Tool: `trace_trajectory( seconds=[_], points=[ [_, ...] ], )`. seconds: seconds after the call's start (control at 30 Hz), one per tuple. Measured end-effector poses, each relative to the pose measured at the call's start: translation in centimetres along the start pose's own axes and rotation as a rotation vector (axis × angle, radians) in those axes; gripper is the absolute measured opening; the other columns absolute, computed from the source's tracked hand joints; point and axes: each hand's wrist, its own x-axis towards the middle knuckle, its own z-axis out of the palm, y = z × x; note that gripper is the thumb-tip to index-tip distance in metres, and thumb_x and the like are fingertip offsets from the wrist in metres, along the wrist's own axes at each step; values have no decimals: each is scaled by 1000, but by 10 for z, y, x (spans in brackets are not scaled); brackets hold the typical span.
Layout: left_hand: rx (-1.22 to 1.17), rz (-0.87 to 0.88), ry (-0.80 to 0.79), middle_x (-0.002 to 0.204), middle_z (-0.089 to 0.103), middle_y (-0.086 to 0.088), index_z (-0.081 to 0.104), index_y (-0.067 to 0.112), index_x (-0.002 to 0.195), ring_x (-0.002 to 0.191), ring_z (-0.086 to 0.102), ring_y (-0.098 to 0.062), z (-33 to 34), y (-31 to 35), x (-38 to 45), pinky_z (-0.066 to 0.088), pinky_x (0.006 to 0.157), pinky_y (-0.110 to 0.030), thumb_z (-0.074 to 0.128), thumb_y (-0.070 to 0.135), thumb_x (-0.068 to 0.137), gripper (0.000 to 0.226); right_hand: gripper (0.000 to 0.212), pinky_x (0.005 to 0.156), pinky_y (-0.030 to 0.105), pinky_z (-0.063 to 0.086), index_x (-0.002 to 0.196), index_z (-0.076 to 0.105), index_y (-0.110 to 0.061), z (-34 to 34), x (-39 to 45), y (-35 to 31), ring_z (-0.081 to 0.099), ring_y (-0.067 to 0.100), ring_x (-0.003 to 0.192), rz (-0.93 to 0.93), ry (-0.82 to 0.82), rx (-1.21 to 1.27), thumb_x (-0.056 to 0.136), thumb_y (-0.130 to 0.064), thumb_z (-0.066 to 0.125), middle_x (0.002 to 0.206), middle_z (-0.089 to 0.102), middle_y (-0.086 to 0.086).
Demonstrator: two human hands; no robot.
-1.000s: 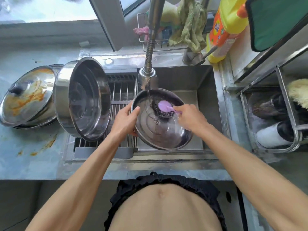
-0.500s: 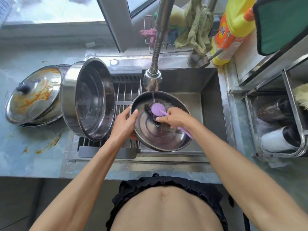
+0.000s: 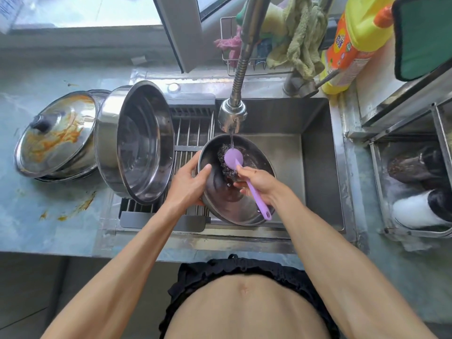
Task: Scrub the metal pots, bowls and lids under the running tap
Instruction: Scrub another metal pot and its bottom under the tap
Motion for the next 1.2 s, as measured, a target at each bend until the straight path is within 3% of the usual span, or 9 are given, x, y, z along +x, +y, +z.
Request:
trace_trajectory(
  seconds=[0.1,0.3,0.5,0.57,0.73,0.87,0.97,1.07,1.2],
  points=[
    [50,13,-12,114,74,8,54,58,135,86,76,-21,0,1,2,63,55,-50,56,35,100,41,32,67,26,44,122,63,-10,-2,3,2,63,17,84,-10,-16,64,99,-31,58,109,65,9],
    [27,8,-7,111,75,4,58,53,132,81,77,-25,3,1,3,62,54,-55,55,34,101,37,33,66,24,45,114,63,-10,-2,5,0,60,13,76,36,-43,-18,104,-36,46,102,73,5],
    [44,17,8,104,77,7,59,52,131,79,77,-25,3,1,6,62,56,-55,54,34,101,36,22,51,16,44,115,47,-8,17,11,0,51,12,62,-68,24,-223,108,-26,37,79,60,5],
    [53,23,15,104,77,10,58,54,131,82,77,-23,3,1,6,63,61,-55,54,36,99,37,17,52,17,47,111,45,-9,21,14,2,50,13,60,-88,35,-233,109,-23,36,76,56,5],
    [17,21,9,101,77,7,59,53,130,75,77,-26,8,3,5,62,54,-54,55,32,100,36,21,55,25,43,88,44,-14,19,17,1,44,15,57,-101,88,-254,108,-19,37,67,47,3],
    [29,21,9,107,76,6,56,57,131,80,77,-25,11,1,6,63,56,-50,55,35,99,39,28,54,28,45,79,45,-16,10,10,-1,50,18,56,-116,197,-458,106,-22,39,68,51,5],
    [41,38,-7,119,73,10,54,60,132,93,75,-21,9,0,6,64,60,-49,54,40,99,39,30,66,40,50,78,52,-13,-14,2,-4,60,32,70,-150,373,-774,98,-33,43,76,59,11],
    [-10,28,-31,122,71,9,54,58,135,92,76,-23,9,-3,5,64,60,-52,55,41,101,38,30,76,38,46,106,62,-5,-28,-13,-10,61,36,95,-155,512,-1017,98,-28,43,104,63,16],
    [-112,15,-21,107,77,0,62,42,134,81,77,-28,14,-3,4,62,59,-59,57,35,104,32,29,74,37,45,114,67,-6,-12,-20,-17,62,41,100,-271,490,-1213,97,-15,45,110,66,22]
  ],
)
